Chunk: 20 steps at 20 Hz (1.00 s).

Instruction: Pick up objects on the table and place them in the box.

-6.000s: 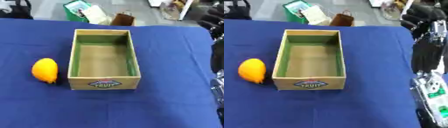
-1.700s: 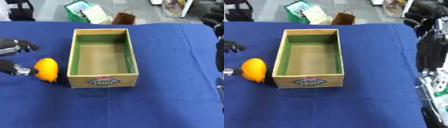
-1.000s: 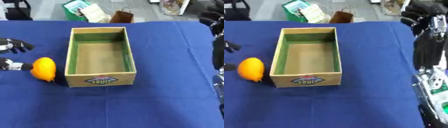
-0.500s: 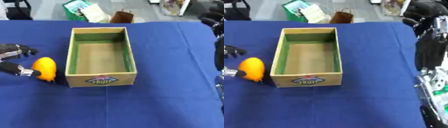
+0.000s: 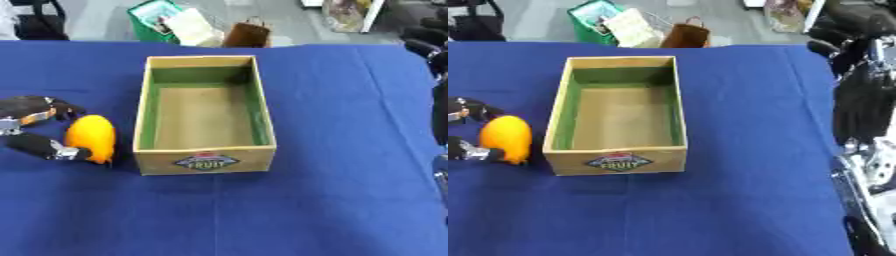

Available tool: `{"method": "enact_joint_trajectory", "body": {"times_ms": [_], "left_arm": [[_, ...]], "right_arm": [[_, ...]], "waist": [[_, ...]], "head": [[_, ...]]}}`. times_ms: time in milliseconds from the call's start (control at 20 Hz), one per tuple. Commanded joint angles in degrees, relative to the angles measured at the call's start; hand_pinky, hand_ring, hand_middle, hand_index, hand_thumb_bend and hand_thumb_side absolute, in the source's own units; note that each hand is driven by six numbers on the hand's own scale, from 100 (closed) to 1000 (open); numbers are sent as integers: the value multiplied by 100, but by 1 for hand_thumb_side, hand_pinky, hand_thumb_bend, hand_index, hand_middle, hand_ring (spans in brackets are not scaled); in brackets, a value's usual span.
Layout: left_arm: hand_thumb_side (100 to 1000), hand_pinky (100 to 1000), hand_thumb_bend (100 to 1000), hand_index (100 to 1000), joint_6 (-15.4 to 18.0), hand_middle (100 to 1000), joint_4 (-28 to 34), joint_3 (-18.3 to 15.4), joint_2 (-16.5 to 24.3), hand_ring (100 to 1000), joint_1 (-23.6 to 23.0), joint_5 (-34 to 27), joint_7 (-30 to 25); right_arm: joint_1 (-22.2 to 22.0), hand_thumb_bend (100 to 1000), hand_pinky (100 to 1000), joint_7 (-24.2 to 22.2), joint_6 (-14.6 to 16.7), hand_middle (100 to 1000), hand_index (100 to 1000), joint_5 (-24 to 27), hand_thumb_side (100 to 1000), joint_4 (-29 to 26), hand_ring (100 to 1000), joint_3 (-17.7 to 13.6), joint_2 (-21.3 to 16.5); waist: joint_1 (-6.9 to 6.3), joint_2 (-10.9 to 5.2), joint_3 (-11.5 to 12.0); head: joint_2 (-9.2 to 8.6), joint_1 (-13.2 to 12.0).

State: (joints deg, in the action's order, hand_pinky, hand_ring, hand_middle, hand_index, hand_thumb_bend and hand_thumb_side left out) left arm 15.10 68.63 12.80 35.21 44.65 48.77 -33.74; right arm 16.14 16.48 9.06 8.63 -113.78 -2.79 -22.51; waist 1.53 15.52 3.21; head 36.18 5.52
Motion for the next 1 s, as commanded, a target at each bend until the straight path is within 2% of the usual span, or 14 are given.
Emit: {"method": "enact_joint_trajectory", "body": {"times_ms": [50, 300, 500, 600, 700, 750, 800, 850, 900, 1000], "left_arm": [[766, 677, 515, 939, -3, 772, 126, 12, 68, 770, 135, 61, 125], [720, 639, 400, 879, -94, 740, 106, 27, 39, 743, 140, 178, 350], [614, 620, 334, 833, -88, 731, 184, 79, 40, 727, 124, 276, 519], [531, 607, 297, 788, -72, 710, 210, 106, 33, 710, 115, 322, 568], [417, 597, 224, 735, -60, 689, 215, 117, 29, 690, 107, 323, 587], [332, 589, 173, 704, -55, 681, 221, 118, 27, 679, 105, 303, 586], [290, 586, 149, 700, -51, 679, 234, 119, 25, 674, 102, 267, 582], [160, 581, 100, 716, -49, 688, 253, 122, 25, 670, 100, 225, 572], [124, 578, 100, 729, -44, 691, 282, 127, 18, 668, 96, 152, 547], [144, 551, 100, 737, -63, 706, 379, 123, 24, 642, 100, -12, 500]], "right_arm": [[47, 100, 776, -14, 1, 699, 787, -37, 1000, -82, 764, -16, -88], [41, 100, 776, -21, 0, 699, 788, -36, 1000, -82, 765, -12, -80], [32, 100, 777, -19, -3, 699, 789, -37, 1000, -82, 765, -14, -75], [28, 100, 777, -21, -7, 699, 789, -38, 1000, -82, 765, -12, -71], [24, 100, 777, -14, -11, 699, 789, -39, 1000, -82, 765, -18, -71], [22, 100, 777, -10, -13, 699, 789, -39, 1000, -82, 765, -19, -72], [20, 100, 777, -9, -13, 699, 789, -40, 1000, -82, 765, -19, -72], [19, 100, 777, -9, -14, 699, 789, -40, 1000, -82, 765, -18, -72], [19, 100, 777, -9, -16, 699, 789, -40, 1000, -82, 765, -18, -71], [16, 100, 777, -7, -22, 699, 790, -42, 1000, -82, 766, -19, -71]], "waist": [[-8, -87, 2], [-2, -89, 4], [0, -83, 5], [1, -81, 5], [4, -80, 3], [4, -80, 3], [4, -80, 3], [3, -81, 4], [2, -81, 6], [0, -84, 10]], "head": [[-66, -40], [-97, -51], [-98, -50], [-89, -56], [-86, -55], [-85, -54], [-85, -54], [-85, -54], [-86, -51], [-81, -45]]}}
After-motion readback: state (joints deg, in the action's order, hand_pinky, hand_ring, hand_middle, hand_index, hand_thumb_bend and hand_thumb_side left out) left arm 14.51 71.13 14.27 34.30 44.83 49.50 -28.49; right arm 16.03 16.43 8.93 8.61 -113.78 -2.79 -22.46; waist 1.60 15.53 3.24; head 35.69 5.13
